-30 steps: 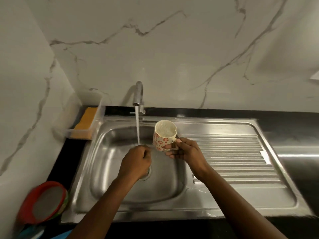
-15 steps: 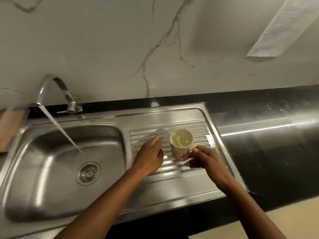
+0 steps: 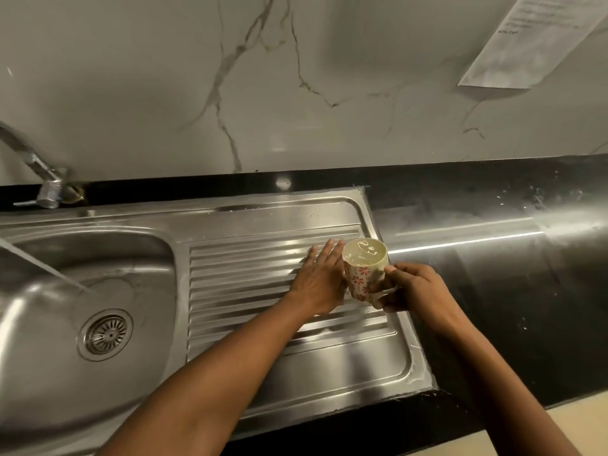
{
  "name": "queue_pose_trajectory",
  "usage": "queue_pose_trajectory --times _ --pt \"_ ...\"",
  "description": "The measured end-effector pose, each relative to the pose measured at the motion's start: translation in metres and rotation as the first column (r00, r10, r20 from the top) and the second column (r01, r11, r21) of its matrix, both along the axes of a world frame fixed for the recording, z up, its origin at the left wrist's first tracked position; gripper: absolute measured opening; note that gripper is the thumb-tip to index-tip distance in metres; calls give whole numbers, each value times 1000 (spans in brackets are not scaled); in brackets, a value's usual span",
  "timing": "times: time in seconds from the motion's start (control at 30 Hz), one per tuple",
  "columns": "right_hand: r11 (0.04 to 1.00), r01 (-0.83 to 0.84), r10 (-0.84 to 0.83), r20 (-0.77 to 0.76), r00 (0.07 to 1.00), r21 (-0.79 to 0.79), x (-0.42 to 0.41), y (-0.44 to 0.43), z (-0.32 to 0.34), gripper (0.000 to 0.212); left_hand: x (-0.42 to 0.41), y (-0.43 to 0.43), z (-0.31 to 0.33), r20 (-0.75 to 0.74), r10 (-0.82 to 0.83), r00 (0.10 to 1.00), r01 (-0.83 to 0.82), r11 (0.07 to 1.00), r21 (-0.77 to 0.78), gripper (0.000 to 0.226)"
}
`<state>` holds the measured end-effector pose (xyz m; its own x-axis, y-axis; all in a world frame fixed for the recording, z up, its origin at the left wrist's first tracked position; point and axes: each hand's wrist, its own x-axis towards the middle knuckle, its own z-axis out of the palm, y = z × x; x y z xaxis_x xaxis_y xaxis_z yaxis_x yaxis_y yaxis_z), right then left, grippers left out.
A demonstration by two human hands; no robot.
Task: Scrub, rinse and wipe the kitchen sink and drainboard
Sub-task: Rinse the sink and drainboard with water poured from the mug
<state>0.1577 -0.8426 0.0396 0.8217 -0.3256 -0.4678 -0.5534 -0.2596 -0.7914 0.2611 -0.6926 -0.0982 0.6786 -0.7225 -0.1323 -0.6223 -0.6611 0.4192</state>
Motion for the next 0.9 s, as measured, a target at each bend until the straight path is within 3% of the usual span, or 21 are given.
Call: queue_pose_trajectory --times 0.13,0.23,0.33,0.43,0.9 --pt "999 -31 30 -27 999 -30 15 -10 0 28 9 -23 -10 78 -48 996 44 998 54 74" --pt "998 -56 55 -36 998 -22 20 -17 2 28 8 -26 -4 44 55 997 -51 995 -84 78" --pt "998 -66 66 -58 996 -2 22 -22 5 28 6 -27 -2 14 99 995 -97 988 -118 82" --pt "998 -66 65 -81 995 -2 26 -24 6 28 11 -32 -19 117 56 992 -51 998 -49 81" --pt "997 -72 71 -56 996 -7 44 -27 15 31 34 -55 -35 174 109 979 -118 992 43 83"
